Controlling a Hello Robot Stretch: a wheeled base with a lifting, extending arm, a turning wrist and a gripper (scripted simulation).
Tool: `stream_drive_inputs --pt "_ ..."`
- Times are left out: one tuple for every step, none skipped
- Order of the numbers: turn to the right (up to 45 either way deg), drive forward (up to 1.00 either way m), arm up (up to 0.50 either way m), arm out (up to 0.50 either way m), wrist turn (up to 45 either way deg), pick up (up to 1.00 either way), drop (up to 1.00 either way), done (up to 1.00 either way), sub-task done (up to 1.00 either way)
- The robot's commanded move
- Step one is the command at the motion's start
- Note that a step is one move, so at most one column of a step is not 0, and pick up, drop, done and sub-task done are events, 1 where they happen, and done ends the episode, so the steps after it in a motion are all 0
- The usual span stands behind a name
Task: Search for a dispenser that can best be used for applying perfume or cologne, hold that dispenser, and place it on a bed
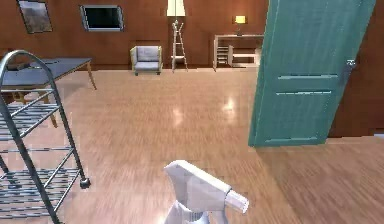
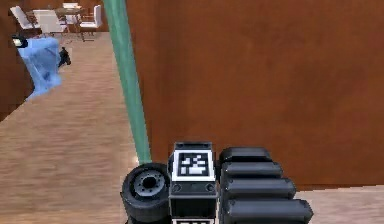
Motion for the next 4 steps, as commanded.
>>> stream_drive_inputs --pt "0.0 0.50 0.00 0.00 0.0 0.00 0.00 0.00 0.00" --pt "45.0 0.00 0.00 0.00 0.0 0.00 0.00 0.00 0.00" --pt "12.0 0.00 0.00 0.00 0.0 0.00 0.00 0.00 0.00" --pt "0.0 0.75 0.00 0.00 0.0 0.00 0.00 0.00 0.00"
